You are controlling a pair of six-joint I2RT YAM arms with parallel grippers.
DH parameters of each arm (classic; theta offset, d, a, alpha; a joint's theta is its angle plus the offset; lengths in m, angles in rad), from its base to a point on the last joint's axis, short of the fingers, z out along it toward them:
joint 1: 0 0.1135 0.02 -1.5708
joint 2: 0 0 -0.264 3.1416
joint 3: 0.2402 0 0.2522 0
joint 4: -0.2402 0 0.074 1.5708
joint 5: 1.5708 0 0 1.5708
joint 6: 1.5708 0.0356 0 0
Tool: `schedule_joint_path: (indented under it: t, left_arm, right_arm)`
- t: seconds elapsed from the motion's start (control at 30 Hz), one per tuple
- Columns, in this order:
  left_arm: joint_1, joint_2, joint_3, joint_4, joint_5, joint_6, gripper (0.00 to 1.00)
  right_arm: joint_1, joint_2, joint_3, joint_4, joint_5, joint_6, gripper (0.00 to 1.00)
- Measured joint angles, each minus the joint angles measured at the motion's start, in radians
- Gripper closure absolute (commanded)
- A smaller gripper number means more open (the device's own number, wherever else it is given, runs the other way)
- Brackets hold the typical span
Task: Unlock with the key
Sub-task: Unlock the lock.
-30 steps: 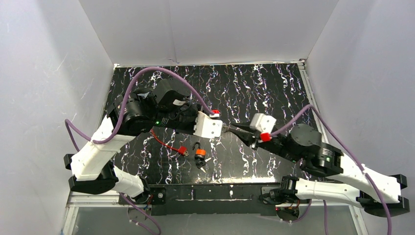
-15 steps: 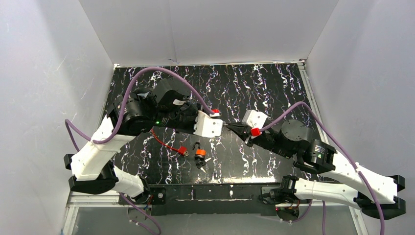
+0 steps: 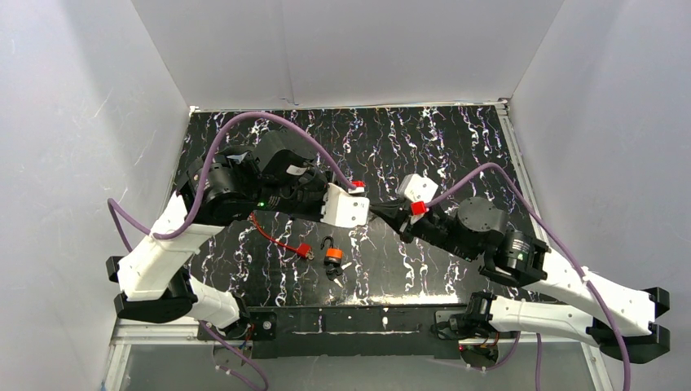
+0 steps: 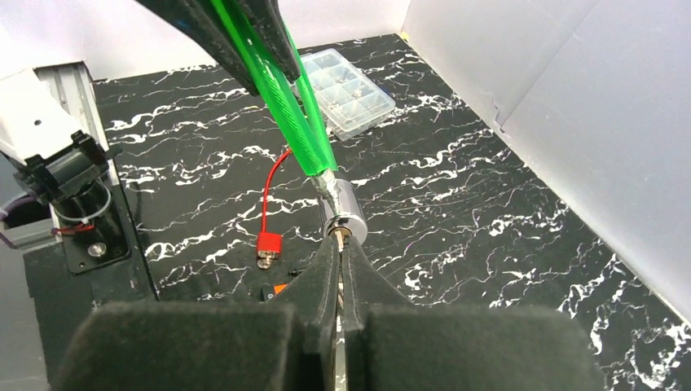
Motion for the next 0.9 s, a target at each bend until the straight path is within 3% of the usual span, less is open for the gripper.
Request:
schedule_joint_path:
  t: [0.6,0.9]
  left_arm:
    - [-0.002,0.003,0.007,-0.019,-0.051,0.011,1.00]
    - [-0.009,0.015,0.016,0.005,-0.066,0.016,1.00]
  right_arm:
    - [-0.065,-0.004,-0.127,0.221,0.061,0.418,0.99]
    - [-0.135,0.012,-0.107,0.177,0.069,0.644,0.99]
